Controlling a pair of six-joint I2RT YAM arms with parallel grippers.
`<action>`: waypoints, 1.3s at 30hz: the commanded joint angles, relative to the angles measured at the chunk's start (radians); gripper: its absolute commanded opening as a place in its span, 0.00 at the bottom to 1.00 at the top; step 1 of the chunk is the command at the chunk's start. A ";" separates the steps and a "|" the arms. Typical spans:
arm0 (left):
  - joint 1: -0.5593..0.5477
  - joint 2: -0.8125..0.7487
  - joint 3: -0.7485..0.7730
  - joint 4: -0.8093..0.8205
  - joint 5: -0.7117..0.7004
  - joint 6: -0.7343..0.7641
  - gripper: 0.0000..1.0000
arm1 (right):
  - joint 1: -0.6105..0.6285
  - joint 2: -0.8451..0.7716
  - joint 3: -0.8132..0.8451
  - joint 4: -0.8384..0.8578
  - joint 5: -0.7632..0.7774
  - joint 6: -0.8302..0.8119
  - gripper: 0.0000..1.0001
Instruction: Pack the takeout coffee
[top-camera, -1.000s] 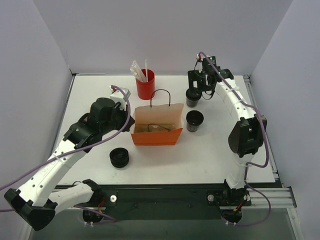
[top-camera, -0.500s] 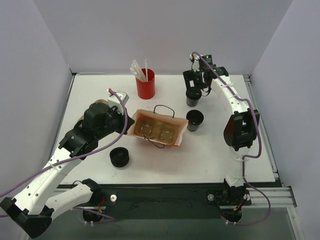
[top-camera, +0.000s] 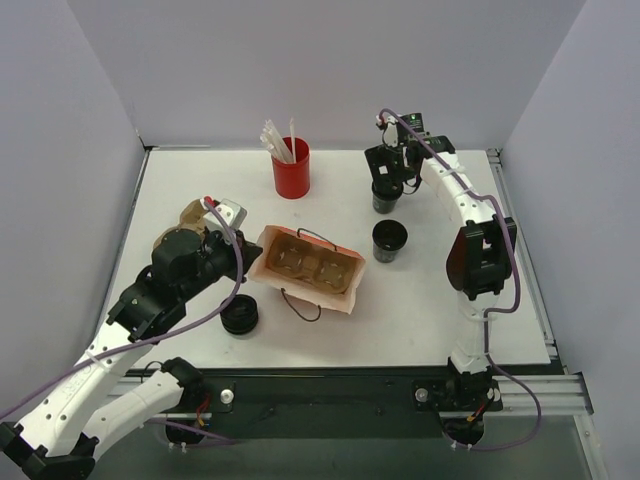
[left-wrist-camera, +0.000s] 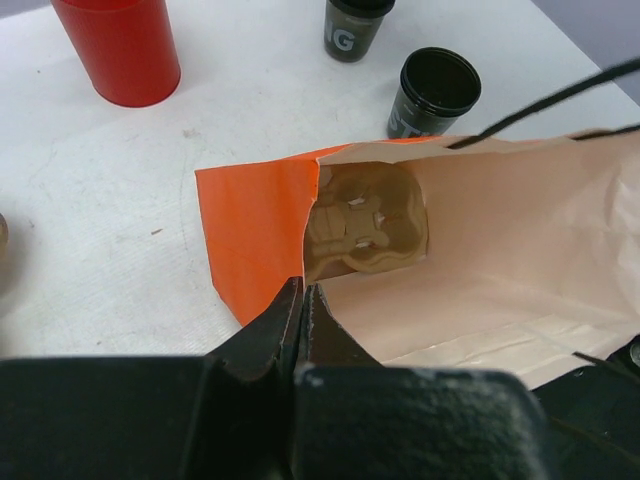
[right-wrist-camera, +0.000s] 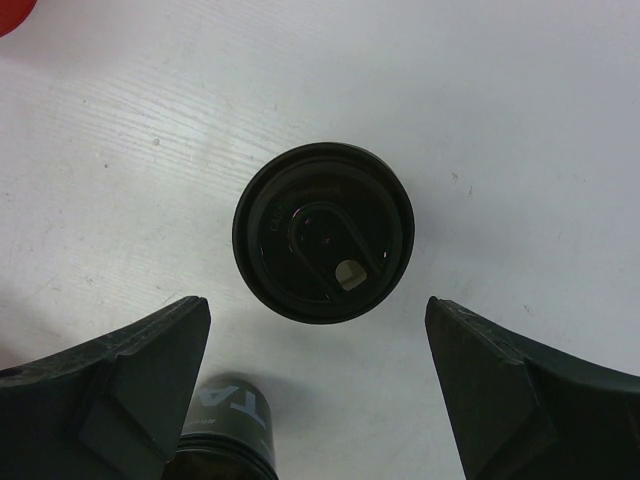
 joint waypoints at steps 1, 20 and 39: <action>0.004 -0.026 0.000 0.088 0.011 0.052 0.00 | -0.004 0.019 0.003 -0.004 -0.005 -0.025 0.94; 0.006 -0.031 0.006 0.065 0.029 0.092 0.00 | 0.003 0.048 -0.007 -0.003 -0.006 -0.050 0.93; 0.004 -0.031 0.017 0.034 0.028 0.098 0.00 | 0.004 0.120 0.092 0.003 0.008 -0.044 0.93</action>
